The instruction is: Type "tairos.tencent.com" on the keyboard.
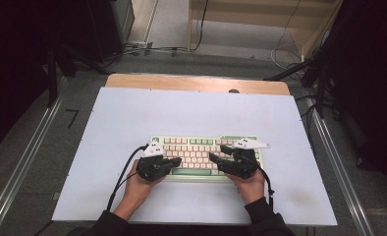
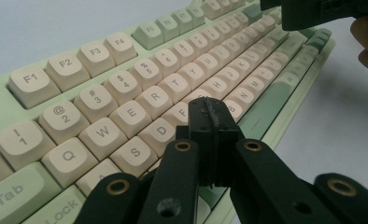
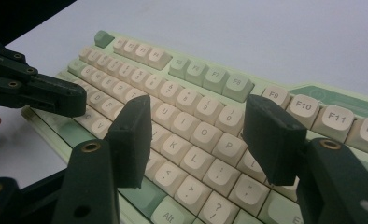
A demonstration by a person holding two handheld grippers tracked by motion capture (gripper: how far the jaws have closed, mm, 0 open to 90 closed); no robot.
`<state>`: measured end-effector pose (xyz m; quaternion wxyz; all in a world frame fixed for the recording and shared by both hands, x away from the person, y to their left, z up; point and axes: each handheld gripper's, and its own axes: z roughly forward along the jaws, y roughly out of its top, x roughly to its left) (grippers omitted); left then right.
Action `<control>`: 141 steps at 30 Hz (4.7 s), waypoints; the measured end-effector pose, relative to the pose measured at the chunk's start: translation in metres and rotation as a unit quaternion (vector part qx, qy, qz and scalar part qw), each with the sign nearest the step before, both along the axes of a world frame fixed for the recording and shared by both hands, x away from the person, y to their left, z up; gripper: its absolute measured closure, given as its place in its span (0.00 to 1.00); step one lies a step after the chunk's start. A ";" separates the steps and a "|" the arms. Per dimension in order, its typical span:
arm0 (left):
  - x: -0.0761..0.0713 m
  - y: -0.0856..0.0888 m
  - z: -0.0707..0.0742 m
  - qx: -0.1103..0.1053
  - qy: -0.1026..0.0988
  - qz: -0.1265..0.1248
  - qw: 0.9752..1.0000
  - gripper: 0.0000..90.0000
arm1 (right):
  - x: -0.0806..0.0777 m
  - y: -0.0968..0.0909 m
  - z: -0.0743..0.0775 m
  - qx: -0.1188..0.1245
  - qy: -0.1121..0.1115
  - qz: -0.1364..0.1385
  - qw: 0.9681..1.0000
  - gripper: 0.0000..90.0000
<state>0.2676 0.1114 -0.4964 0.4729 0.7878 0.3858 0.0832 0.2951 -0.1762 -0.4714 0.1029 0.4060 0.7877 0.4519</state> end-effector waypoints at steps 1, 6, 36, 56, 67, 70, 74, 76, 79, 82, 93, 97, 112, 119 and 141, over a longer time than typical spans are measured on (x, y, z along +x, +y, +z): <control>0.000 0.000 0.000 0.001 0.000 -0.002 1.000 1.00 | 0.000 0.000 0.000 0.000 0.001 0.001 1.000 0.45; 0.000 -0.003 -0.002 0.005 0.001 -0.002 1.000 1.00 | 0.000 0.001 -0.001 -0.002 0.004 0.000 1.000 0.45; 0.002 0.018 0.005 -0.059 -0.030 0.077 0.995 0.54 | 0.000 0.000 -0.001 0.000 0.004 0.001 1.000 0.46; 0.007 0.021 0.002 -0.044 -0.042 0.105 0.993 0.49 | 0.000 -0.002 0.000 0.002 0.007 0.001 1.000 0.46; 0.011 0.019 0.002 -0.038 -0.046 0.107 0.992 0.52 | 0.001 -0.003 -0.001 0.000 0.016 -0.007 1.000 0.33; 0.012 0.019 0.002 -0.031 -0.039 0.110 0.993 0.55 | 0.002 -0.003 -0.002 0.000 0.022 -0.012 1.000 0.33; 0.014 0.019 0.001 -0.030 -0.032 0.109 0.993 0.66 | 0.001 -0.003 -0.001 0.003 0.023 -0.012 1.000 0.34; 0.017 0.017 0.002 -0.024 -0.030 0.099 0.994 0.83 | 0.001 -0.003 -0.001 0.002 0.023 -0.012 1.000 0.34; 0.019 0.011 0.005 -0.001 -0.027 0.083 0.996 1.00 | 0.001 -0.003 -0.001 0.000 0.021 -0.012 1.000 0.36; 0.021 0.002 0.006 0.027 -0.022 0.070 0.997 1.00 | 0.000 -0.002 -0.001 0.000 0.019 -0.011 1.000 0.36; 0.023 -0.005 0.003 0.065 -0.015 0.073 0.995 1.00 | 0.000 0.000 -0.003 -0.005 0.020 -0.009 1.000 0.37; 0.022 -0.006 0.007 0.066 -0.023 0.074 0.995 1.00 | -0.001 0.001 -0.003 -0.006 0.019 -0.008 1.000 0.38; 0.008 0.053 0.018 -0.059 -0.055 0.151 0.985 0.45 | -0.002 0.000 -0.002 -0.006 0.014 -0.008 1.000 0.43; 0.009 0.066 0.012 -0.060 -0.050 0.184 0.980 0.43 | -0.003 0.002 -0.001 0.005 0.009 0.013 1.000 0.74; 0.010 0.059 0.007 -0.046 -0.048 0.173 0.983 0.43 | -0.010 0.034 -0.012 -0.029 0.015 0.071 0.997 0.97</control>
